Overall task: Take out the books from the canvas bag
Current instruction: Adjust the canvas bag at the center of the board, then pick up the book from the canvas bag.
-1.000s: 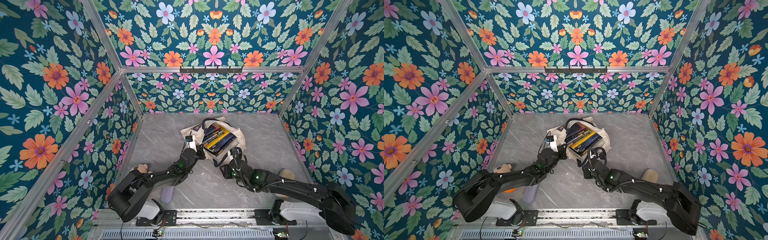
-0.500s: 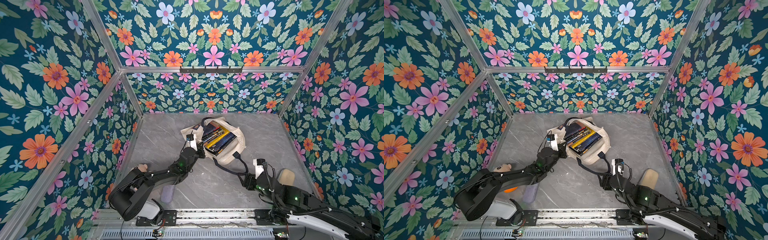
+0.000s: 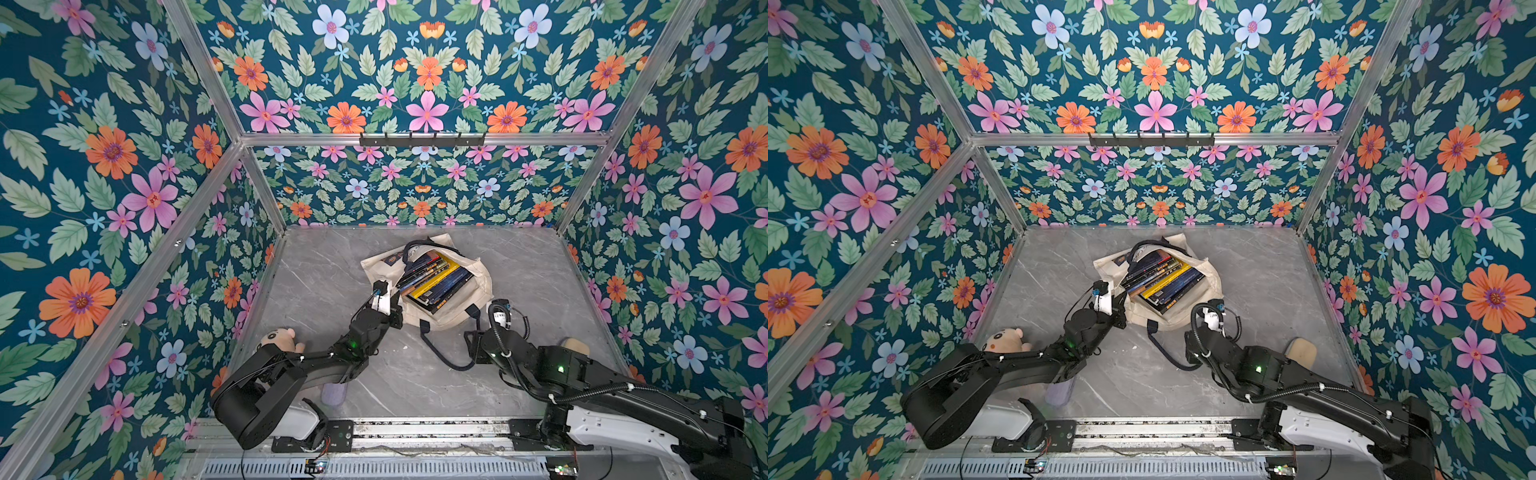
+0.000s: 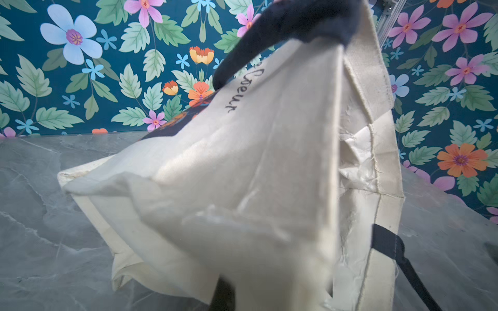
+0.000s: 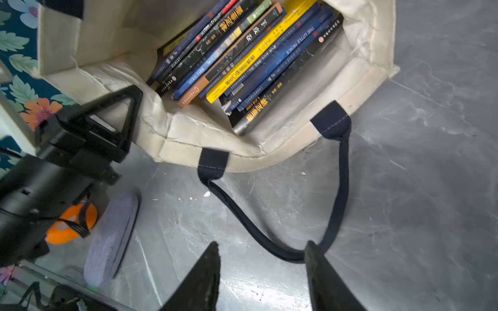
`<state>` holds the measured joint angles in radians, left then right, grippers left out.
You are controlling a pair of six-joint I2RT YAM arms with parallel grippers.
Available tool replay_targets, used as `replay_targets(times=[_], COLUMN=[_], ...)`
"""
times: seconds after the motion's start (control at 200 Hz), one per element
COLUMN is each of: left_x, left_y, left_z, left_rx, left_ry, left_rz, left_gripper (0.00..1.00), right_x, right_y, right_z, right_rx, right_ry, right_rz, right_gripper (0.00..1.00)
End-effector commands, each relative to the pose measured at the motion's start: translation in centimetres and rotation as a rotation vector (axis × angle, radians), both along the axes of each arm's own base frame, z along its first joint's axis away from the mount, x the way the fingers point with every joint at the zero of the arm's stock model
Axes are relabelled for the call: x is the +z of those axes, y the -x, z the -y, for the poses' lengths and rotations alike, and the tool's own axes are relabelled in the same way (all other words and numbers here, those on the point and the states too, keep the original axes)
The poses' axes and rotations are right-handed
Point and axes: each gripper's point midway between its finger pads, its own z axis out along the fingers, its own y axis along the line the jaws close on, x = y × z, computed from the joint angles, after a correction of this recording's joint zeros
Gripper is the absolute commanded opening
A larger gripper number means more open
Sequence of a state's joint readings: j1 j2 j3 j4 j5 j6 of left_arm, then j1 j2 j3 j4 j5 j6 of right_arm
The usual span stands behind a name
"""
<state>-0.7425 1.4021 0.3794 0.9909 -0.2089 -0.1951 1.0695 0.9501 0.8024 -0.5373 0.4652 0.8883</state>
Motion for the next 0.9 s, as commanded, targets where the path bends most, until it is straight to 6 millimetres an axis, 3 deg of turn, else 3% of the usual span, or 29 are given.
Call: replay_targets(times=[0.0,0.155,0.365,0.49,0.895], left_x=[1.4,1.1,0.6,0.6,0.2], left_y=[0.1,0.5,0.9,0.8,0.5], left_z=[-0.4,-0.8,-0.3,-0.6,-0.8], left_rx=[0.009,0.010,-0.021,-0.007,0.015], left_ry=[0.006,0.023,0.034,0.039,0.041], left_rz=[0.063,0.063,0.046,0.045,0.031], left_gripper=[0.00,0.00,0.00,0.00,0.00], right_x=[0.5,-2.2,-2.8,-4.7,-9.4], right_y=[-1.9,-4.8,-8.6,-10.9,-15.7], right_z=[-1.4,-2.6,-2.6,-2.6,-2.0], right_rx=[-0.011,-0.015,-0.074,-0.113,-0.241], right_ry=[-0.006,-0.158,-0.164,-0.236,-0.204], right_rz=[0.009,-0.140,-0.158,-0.218,-0.292], right_gripper=[0.49,0.39,0.38,0.38,0.38])
